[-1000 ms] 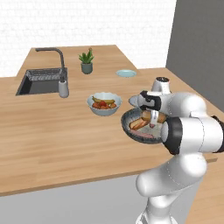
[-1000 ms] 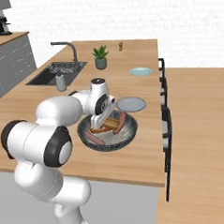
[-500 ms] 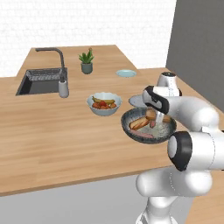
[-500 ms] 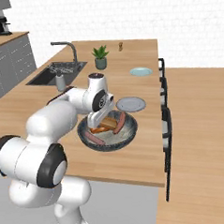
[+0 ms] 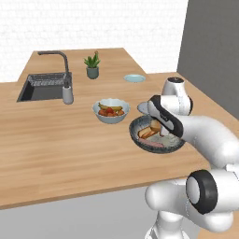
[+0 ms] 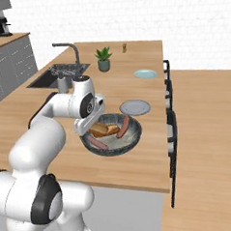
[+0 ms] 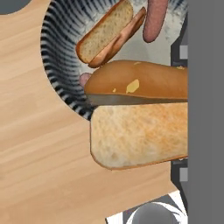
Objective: Place one bun and one sausage from the bowl on each plate.
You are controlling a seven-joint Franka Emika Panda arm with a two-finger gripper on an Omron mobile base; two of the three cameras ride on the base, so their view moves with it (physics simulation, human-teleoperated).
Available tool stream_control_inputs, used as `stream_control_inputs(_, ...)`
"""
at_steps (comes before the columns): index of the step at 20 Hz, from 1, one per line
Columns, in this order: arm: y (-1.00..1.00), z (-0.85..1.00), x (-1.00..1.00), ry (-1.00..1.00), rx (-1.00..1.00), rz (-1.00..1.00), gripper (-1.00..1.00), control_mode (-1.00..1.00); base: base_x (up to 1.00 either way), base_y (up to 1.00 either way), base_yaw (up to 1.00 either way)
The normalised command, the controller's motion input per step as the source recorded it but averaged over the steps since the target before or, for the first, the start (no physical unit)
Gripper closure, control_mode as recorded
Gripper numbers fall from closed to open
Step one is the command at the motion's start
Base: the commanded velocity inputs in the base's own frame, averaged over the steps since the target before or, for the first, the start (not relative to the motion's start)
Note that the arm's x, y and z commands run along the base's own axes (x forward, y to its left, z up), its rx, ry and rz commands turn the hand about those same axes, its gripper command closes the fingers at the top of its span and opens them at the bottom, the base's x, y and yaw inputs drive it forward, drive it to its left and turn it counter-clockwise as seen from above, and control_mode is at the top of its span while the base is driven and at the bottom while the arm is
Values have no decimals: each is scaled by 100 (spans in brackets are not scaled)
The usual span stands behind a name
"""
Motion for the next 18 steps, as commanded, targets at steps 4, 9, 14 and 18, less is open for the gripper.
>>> stream_control_inputs(4, 1, 20, -38, 0, 0, 0, 100, -100, 0, 0, 0)
stream_control_inputs(9, 0, 12, -21, 0, 0, 0, 100, -100, 0, 0, 0)
stream_control_inputs(14, 3, 3, -4, 0, 0, 0, 100, 100, -17, 18, 1)
stream_control_inputs(18, 0, 0, 0, 0, 0, 0, 100, 100, -60, 9, 2)
